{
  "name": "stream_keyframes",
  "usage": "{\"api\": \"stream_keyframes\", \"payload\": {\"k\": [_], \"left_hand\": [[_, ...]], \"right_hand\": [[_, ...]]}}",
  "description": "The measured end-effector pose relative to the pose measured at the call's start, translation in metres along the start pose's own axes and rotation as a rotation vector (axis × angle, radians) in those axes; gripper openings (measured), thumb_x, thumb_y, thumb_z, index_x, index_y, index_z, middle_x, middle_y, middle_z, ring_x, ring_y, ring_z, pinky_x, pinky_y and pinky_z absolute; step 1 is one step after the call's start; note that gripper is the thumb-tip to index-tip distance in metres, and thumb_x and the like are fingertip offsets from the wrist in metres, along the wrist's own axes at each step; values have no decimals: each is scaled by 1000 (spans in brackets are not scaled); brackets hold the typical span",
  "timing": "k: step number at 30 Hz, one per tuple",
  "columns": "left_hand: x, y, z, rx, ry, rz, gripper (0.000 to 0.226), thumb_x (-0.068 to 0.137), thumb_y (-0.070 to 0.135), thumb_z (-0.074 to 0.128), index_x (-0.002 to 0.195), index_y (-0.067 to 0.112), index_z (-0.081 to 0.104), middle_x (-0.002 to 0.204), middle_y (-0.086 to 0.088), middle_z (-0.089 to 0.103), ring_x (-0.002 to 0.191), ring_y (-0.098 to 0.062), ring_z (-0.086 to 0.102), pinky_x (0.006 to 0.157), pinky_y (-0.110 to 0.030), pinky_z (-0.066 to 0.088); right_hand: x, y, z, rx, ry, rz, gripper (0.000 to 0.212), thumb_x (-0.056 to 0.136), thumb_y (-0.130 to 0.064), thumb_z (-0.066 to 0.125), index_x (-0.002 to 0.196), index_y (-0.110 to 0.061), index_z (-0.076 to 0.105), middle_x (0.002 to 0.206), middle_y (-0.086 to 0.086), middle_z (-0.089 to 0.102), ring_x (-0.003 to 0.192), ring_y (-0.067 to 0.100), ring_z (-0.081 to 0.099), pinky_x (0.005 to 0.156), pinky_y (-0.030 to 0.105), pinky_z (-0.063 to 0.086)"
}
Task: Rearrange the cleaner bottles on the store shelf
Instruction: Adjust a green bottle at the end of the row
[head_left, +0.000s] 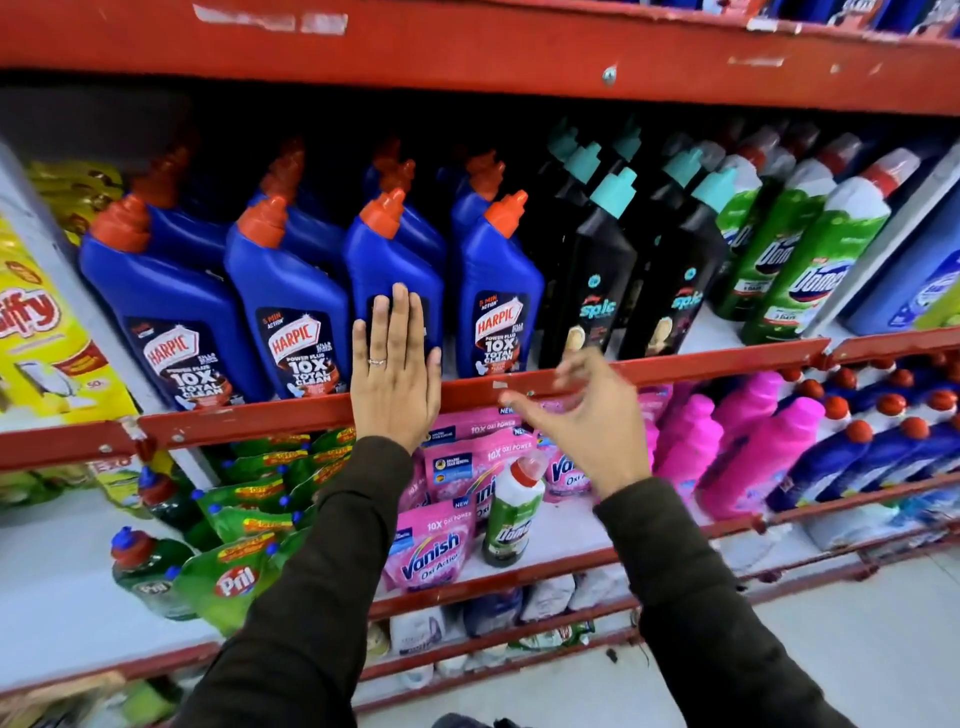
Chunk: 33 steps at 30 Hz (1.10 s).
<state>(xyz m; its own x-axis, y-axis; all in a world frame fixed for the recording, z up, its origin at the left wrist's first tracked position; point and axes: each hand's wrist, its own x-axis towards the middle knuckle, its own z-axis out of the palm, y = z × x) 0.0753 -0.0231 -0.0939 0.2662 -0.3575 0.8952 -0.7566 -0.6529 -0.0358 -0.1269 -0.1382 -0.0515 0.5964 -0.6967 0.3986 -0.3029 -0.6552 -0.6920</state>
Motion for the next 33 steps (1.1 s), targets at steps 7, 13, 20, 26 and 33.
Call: {"api": "stream_keyframes", "payload": {"k": [7, 13, 20, 26, 33], "left_hand": [[4, 0, -1, 29, -15, -18, 71, 106, 30, 42, 160, 6, 4, 164, -15, 9, 157, -21, -20, 128, -38, -16], [6, 1, -3, 39, -15, -20, 72, 105, 28, 45, 160, 0, 9, 164, -16, 12, 156, -20, -23, 128, -38, -15], [5, 2, -4, 18, -21, -19, 71, 106, 29, 38, 161, -1, 5, 165, -19, 20, 155, -18, -26, 128, -39, -14], [5, 1, -2, -37, 22, 1, 75, 105, 29, 35, 162, 5, -6, 171, -12, -11, 156, -18, -22, 129, -39, -12], [2, -2, 3, -68, 52, 26, 76, 105, 30, 34, 163, 8, -10, 170, -6, -20, 158, -20, -17, 129, -41, -10]], "right_hand": [[-56, 50, 64, -122, -360, 343, 88, 66, -53, 92, 126, -12, 42, 121, 9, 61, 112, 28, 64, 94, 37, 56], [-48, 55, 47, -36, -236, 302, 65, 65, -37, 95, 114, -17, 58, 105, -1, 70, 97, 20, 68, 80, 25, 54], [-2, 13, -56, 189, 28, 182, 57, 60, -36, 98, 107, -21, 69, 99, -13, 74, 90, 0, 69, 73, 11, 49], [34, -15, -135, 204, 418, 66, 61, 61, -50, 94, 108, -24, 66, 98, -17, 68, 86, 0, 65, 85, 21, 55], [75, 5, -180, 14, 712, 34, 74, 67, -56, 87, 122, -13, 63, 116, 3, 70, 108, 29, 70, 97, 49, 55]]}}
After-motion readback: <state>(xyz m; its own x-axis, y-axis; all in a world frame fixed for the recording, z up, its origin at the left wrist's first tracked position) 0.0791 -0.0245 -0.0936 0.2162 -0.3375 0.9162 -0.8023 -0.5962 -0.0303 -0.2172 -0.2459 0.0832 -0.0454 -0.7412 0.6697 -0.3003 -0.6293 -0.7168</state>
